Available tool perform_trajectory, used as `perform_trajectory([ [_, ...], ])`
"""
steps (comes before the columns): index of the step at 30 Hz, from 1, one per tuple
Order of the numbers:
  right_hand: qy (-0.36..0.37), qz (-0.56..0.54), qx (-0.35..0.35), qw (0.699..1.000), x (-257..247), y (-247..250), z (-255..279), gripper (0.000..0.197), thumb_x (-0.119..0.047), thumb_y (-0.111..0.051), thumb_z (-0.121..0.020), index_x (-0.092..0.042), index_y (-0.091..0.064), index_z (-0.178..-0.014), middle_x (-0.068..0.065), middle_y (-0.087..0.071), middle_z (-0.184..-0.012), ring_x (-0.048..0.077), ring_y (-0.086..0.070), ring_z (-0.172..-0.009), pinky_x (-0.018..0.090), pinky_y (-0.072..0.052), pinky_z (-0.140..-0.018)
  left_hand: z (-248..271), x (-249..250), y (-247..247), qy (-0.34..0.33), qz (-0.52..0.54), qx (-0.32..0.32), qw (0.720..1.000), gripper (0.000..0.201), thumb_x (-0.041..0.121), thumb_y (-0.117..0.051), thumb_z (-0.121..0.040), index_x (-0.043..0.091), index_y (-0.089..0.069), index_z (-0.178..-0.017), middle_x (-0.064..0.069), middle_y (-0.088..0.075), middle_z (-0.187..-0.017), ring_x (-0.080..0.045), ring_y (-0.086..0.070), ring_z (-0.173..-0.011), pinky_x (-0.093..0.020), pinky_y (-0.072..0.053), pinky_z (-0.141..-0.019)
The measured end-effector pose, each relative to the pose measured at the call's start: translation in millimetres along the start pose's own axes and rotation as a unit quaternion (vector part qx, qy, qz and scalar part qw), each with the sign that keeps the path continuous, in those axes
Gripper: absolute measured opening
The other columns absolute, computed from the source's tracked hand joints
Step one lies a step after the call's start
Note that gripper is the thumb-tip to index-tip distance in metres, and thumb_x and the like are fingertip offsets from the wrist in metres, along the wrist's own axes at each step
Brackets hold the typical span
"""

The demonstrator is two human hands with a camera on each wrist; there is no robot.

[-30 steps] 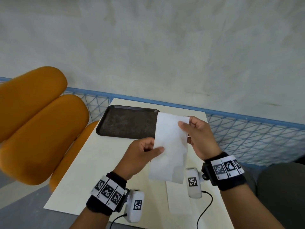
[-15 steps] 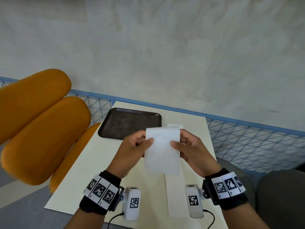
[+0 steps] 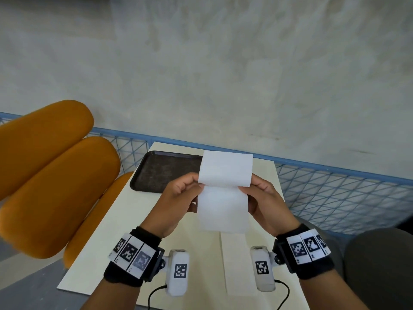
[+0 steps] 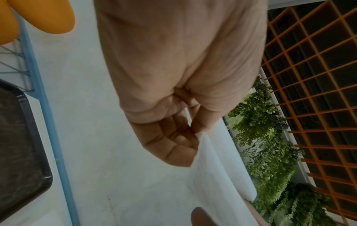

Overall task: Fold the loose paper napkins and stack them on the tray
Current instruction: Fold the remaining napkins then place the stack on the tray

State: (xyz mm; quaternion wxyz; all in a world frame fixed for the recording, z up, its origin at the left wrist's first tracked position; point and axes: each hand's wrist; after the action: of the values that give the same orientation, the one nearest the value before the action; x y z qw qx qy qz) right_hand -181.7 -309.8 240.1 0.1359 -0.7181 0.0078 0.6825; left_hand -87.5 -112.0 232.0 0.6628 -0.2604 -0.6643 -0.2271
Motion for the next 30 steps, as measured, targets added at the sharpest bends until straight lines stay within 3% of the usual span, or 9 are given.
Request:
perform_trajectory([
  [3,0.009,-0.01,0.008,1.0,-3,0,2,0.035,0.001,-0.043,-0.101,-0.014,-0.073,-0.111,-0.001,-0.074,-0.091,0.008,-0.064,-0.069,0.018,-0.049,-0.057,-2,3,-2,0.003,0.009,-0.004,1.0,0.025,0.016,-0.049,-0.104,0.026,-0.071,-0.111,-0.022,-0.068,-0.111,-0.032,-0.062,-0.092,-0.038,-0.053,-0.074],
  [5,0.02,0.015,0.007,1.0,-4,3,2,0.039,0.003,-0.042,-0.101,-0.016,-0.076,-0.098,0.001,-0.07,-0.097,0.013,-0.061,-0.072,0.019,-0.047,-0.059,-3,3,-2,0.013,0.017,0.0,1.0,0.028,0.014,-0.048,-0.104,0.026,-0.069,-0.116,-0.023,-0.067,-0.096,-0.028,-0.06,-0.081,-0.032,-0.054,-0.066],
  [8,0.02,0.041,0.016,0.999,-4,8,1,0.045,0.003,-0.038,-0.101,-0.017,-0.073,-0.083,0.002,-0.063,-0.095,0.015,-0.054,-0.071,0.02,-0.043,-0.055,-4,3,-4,0.036,0.037,0.031,0.998,0.031,0.012,-0.043,-0.105,0.026,-0.067,-0.119,-0.001,-0.058,-0.069,-0.011,-0.053,-0.064,-0.022,-0.05,-0.055],
  [12,0.027,0.059,0.022,0.998,-2,11,-3,0.039,0.003,-0.041,-0.1,-0.014,-0.073,-0.085,0.008,-0.059,-0.093,0.02,-0.048,-0.073,0.021,-0.04,-0.055,-7,7,-9,0.086,0.064,0.04,0.993,0.033,0.037,-0.04,-0.107,0.025,-0.07,-0.113,-0.002,-0.074,-0.083,-0.013,-0.062,-0.067,-0.026,-0.051,-0.063],
  [16,0.023,0.075,0.026,0.997,1,14,-6,0.036,0.001,-0.043,-0.101,-0.013,-0.075,-0.09,0.008,-0.063,-0.098,0.028,-0.047,-0.081,0.031,-0.04,-0.063,-11,7,-13,0.118,0.063,0.033,0.99,0.04,0.048,-0.052,-0.099,0.022,-0.069,-0.074,-0.004,-0.055,-0.069,-0.013,-0.051,-0.06,-0.024,-0.045,-0.059],
  [21,0.032,0.073,0.025,0.997,-2,12,-7,0.035,0.0,-0.045,-0.101,-0.014,-0.077,-0.094,0.003,-0.067,-0.102,0.022,-0.05,-0.074,0.023,-0.043,-0.058,-18,3,-15,0.104,0.059,0.054,0.991,0.029,0.038,-0.059,-0.099,0.015,-0.075,-0.096,-0.002,-0.07,-0.082,-0.014,-0.063,-0.074,-0.026,-0.052,-0.065],
  [23,0.032,0.083,0.024,0.996,-2,13,-7,0.035,-0.002,-0.045,-0.101,-0.017,-0.076,-0.101,0.005,-0.067,-0.1,0.022,-0.051,-0.074,0.024,-0.044,-0.059,-19,3,-14,0.092,0.048,0.064,0.993,0.027,0.037,-0.059,-0.099,0.015,-0.075,-0.096,-0.005,-0.07,-0.086,-0.016,-0.062,-0.077,-0.027,-0.052,-0.066],
  [26,0.023,0.064,0.041,0.997,-2,15,-7,0.043,0.003,-0.039,-0.1,-0.02,-0.073,-0.111,0.007,-0.052,-0.075,0.017,-0.046,-0.062,0.023,-0.043,-0.056,-21,2,-13,0.064,0.014,0.075,0.995,0.027,0.038,-0.059,-0.099,0.017,-0.075,-0.093,-0.016,-0.07,-0.095,-0.021,-0.061,-0.079,-0.035,-0.05,-0.07],
  [30,0.007,0.046,0.028,0.999,1,21,-8,0.037,-0.008,-0.039,-0.098,-0.016,-0.069,-0.119,0.013,-0.045,-0.077,0.022,-0.046,-0.064,0.032,-0.044,-0.058,-21,-1,-13,0.036,-0.008,0.088,0.995,0.027,0.038,-0.057,-0.1,0.022,-0.076,-0.091,-0.019,-0.07,-0.096,-0.023,-0.061,-0.077,-0.039,-0.05,-0.07],
])
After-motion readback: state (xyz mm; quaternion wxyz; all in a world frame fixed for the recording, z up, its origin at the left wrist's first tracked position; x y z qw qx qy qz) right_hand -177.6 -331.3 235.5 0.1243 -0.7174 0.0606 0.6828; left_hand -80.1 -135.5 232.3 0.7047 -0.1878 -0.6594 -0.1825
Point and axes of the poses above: each hand's wrist, its own z-axis away from the middle knuckle, its own y-axis out of the back of the hand, x = y × z
